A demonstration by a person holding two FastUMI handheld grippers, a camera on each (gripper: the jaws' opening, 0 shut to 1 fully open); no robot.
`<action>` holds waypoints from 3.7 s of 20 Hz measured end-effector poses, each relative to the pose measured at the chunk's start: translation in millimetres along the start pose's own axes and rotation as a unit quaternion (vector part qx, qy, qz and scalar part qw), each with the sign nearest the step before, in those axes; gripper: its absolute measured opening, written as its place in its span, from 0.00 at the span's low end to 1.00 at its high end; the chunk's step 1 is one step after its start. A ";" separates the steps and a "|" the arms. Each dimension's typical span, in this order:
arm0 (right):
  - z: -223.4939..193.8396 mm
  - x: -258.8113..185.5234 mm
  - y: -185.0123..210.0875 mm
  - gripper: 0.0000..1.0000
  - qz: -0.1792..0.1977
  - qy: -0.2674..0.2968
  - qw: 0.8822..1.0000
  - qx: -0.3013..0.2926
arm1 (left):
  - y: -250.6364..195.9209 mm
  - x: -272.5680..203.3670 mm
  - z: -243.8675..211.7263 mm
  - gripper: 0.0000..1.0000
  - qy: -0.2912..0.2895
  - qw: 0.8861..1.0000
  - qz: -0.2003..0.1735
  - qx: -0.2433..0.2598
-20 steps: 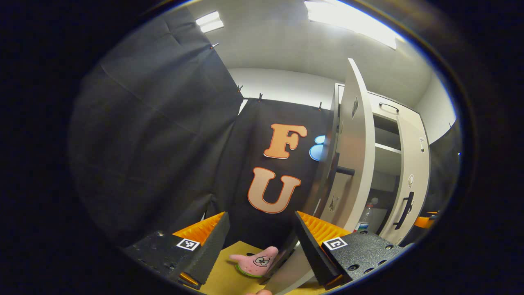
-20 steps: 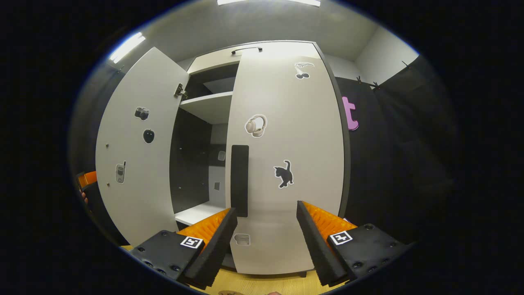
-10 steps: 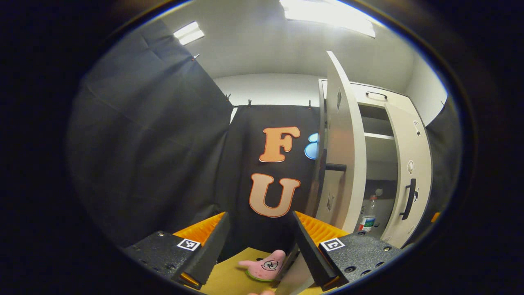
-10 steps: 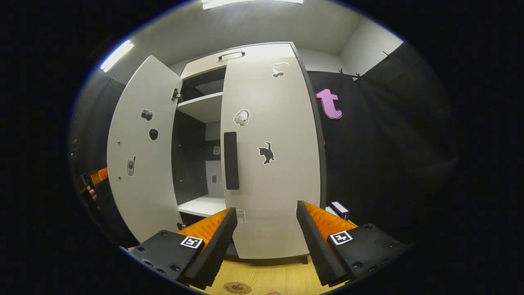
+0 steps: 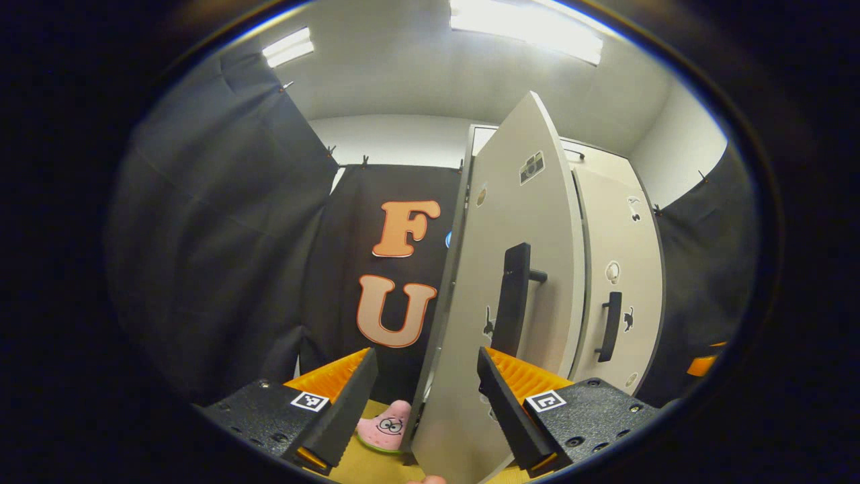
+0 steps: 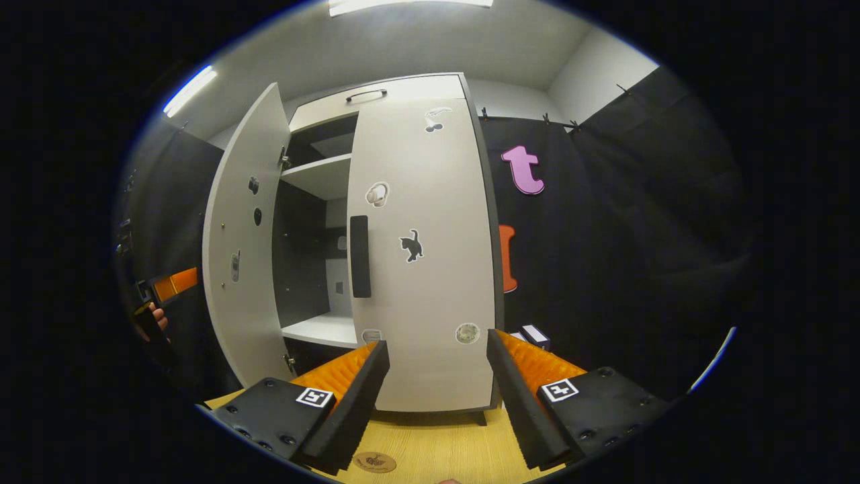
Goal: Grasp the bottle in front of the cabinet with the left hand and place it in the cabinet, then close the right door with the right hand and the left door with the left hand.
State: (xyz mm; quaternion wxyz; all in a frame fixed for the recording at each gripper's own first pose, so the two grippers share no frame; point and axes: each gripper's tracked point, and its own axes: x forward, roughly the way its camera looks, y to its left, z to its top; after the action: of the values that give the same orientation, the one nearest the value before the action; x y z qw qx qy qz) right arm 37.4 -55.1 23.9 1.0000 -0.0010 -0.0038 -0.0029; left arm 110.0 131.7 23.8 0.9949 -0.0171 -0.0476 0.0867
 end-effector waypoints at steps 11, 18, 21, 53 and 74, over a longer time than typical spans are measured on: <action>5.7 -15.8 -24.8 0.96 -0.049 -0.003 0.999 -0.001 | -81.5 41.8 -11.8 0.94 -0.002 0.996 -0.085 -0.040; -6.2 -19.9 -36.0 0.97 -0.077 0.013 0.997 0.002 | -112.9 65.8 -36.3 0.92 0.010 0.991 -0.119 -0.065; -9.7 -20.2 -40.3 0.96 -0.089 0.013 0.996 0.008 | -126.0 80.2 -43.6 0.93 0.016 0.990 -0.127 -0.063; 8.0 -55.4 1.1 0.97 -0.026 0.003 1.000 0.005 | -82.1 -32.1 -12.3 0.94 0.035 0.996 -0.074 -0.019; 2.9 -111.9 33.5 0.96 0.040 -0.006 0.999 0.015 | -64.6 -146.3 -1.4 0.94 0.044 0.998 -0.034 0.001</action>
State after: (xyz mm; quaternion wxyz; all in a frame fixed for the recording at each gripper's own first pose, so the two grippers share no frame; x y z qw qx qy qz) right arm -74.3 -20.9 25.9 0.9992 0.0138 -0.0098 0.0367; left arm -22.3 42.6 11.7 0.9985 -0.0184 -0.0040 0.0520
